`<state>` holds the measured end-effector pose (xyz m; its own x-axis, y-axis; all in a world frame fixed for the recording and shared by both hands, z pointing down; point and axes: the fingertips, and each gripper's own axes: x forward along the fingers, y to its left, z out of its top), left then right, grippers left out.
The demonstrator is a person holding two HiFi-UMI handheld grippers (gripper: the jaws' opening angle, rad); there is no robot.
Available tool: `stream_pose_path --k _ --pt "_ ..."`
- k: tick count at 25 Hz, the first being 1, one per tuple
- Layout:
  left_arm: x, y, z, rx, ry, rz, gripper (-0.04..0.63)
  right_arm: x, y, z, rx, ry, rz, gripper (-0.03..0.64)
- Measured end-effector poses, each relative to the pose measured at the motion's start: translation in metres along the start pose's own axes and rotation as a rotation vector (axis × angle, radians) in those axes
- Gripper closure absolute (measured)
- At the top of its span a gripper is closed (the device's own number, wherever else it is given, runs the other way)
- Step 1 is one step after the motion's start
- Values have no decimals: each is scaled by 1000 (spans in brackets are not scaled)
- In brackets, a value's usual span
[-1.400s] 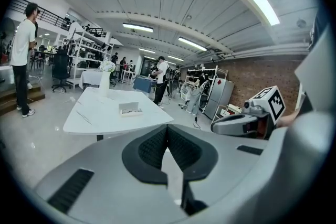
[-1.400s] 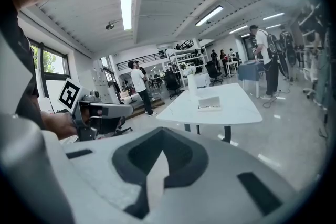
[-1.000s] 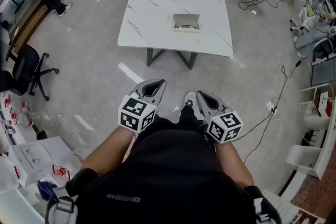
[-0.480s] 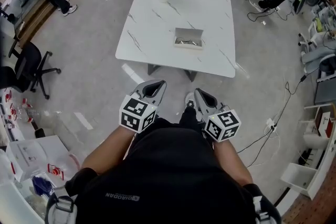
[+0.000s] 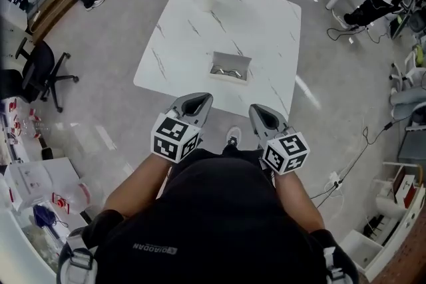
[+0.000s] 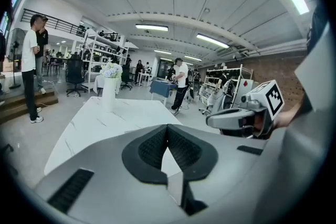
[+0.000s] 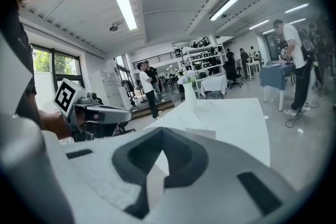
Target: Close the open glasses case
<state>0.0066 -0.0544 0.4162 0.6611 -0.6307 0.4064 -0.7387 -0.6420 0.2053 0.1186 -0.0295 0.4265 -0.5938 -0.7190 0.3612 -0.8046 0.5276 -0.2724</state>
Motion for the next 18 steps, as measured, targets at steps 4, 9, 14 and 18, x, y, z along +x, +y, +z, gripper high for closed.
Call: stream_pose_path --k 4,9,14,18 --pt "29 0 16 -1 5 36 594 13 -35 14 1 6 49 617" --pt "58 11 28 -41 3 99 594 29 -68 28 -18 19 104 617" --pt "81 16 37 -50 4 128 594 43 -90 32 -39 40 132 617" --pt "87 22 38 -42 16 139 594 51 -97 34 -42 42 138 617"
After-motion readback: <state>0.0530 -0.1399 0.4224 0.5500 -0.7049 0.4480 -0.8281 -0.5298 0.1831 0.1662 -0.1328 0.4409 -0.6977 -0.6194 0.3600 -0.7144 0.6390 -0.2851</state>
